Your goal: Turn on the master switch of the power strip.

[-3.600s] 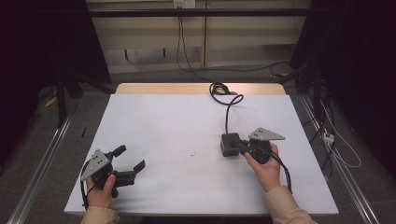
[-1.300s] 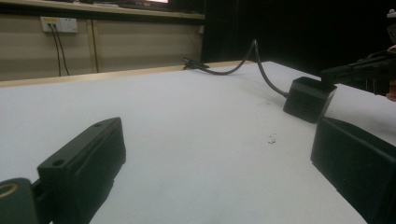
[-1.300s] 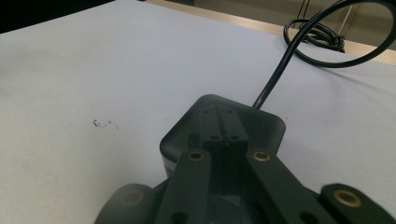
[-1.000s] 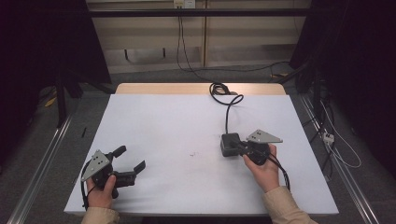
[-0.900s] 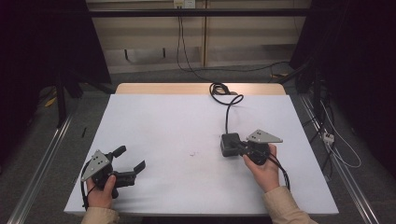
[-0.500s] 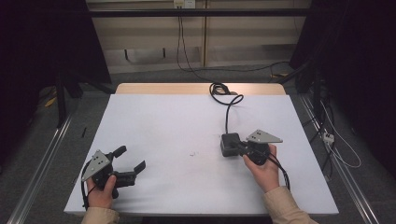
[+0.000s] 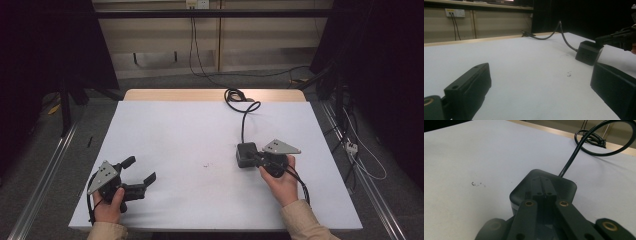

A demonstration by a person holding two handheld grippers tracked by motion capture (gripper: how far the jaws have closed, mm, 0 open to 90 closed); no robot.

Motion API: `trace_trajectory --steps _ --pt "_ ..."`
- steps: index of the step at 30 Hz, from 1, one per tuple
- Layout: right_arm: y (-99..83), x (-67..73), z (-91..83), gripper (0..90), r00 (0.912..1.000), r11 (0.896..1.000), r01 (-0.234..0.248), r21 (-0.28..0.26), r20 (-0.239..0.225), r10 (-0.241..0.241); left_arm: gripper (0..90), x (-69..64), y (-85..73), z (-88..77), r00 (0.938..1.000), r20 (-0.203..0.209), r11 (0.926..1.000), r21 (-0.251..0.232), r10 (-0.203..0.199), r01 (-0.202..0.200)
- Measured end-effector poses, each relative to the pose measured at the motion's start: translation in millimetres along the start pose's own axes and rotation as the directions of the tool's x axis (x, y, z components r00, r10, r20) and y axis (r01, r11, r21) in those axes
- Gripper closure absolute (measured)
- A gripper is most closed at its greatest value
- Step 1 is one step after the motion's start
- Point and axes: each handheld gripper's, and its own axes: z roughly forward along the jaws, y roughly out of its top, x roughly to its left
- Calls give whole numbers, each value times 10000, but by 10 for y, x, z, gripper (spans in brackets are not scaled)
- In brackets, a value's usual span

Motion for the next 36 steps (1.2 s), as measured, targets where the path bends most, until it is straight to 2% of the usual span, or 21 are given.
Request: trace_trajectory --steps 5,12,20,25,29,36 --pt "2 1 0 900 10000 10000 67 1 10 -67 29 3 -4 2 10000 -7 10000 35 8 -8" --pt "-7 -25 1 900 9995 9996 -278 -85 -145 277 29 9 2 2 10000 -8 10000 31 31 -31" --pt "-12 -28 15 900 9999 9998 -96 -174 -47 96 29 9 6 -1 10000 -15 10000 10 42 -42" --pt "-8 -34 14 900 9998 9997 -203 -147 -89 201 29 13 9 -1 10000 -25 10000 14 62 -62" --pt "-3 -33 8 900 10000 9998 -38 -200 -85 37 28 9 12 0 10000 -6 10000 13 86 -86" --pt "-5 -36 10 900 9999 9997 -53 -237 -119 50 29 11 11 4 10000 -13 10000 14 90 -90"
